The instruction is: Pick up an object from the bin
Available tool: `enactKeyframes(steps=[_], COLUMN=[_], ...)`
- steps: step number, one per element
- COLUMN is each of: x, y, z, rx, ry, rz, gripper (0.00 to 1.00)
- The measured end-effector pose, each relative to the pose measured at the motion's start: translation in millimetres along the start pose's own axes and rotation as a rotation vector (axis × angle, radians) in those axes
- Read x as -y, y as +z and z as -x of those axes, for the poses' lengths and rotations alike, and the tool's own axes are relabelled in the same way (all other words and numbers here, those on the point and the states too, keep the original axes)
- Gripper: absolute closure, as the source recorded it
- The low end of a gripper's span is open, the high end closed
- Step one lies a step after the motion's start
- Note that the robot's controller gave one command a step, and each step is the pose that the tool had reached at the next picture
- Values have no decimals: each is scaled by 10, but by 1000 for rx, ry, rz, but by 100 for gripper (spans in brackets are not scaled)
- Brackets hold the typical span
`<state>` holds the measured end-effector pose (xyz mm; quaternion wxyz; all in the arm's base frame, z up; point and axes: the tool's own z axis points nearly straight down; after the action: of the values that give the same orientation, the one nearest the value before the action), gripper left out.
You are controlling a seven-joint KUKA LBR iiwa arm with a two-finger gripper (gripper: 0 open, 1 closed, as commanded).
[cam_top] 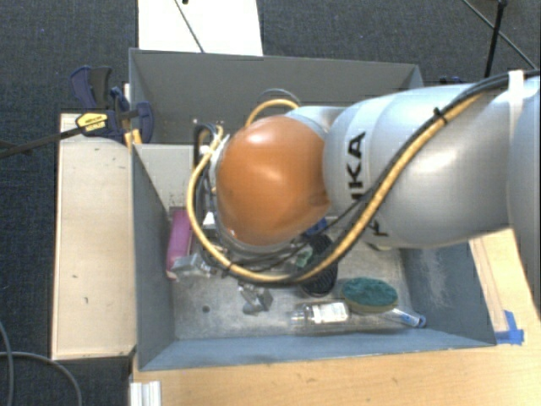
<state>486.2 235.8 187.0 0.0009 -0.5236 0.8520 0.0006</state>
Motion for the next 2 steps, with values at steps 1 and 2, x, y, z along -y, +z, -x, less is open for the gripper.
enactKeyframes(steps=[1,2], x=[718,801], y=[366,954], z=[568,661], rx=[3,12], ry=[-208,-419], rz=[-3,-9], gripper=[0,0])
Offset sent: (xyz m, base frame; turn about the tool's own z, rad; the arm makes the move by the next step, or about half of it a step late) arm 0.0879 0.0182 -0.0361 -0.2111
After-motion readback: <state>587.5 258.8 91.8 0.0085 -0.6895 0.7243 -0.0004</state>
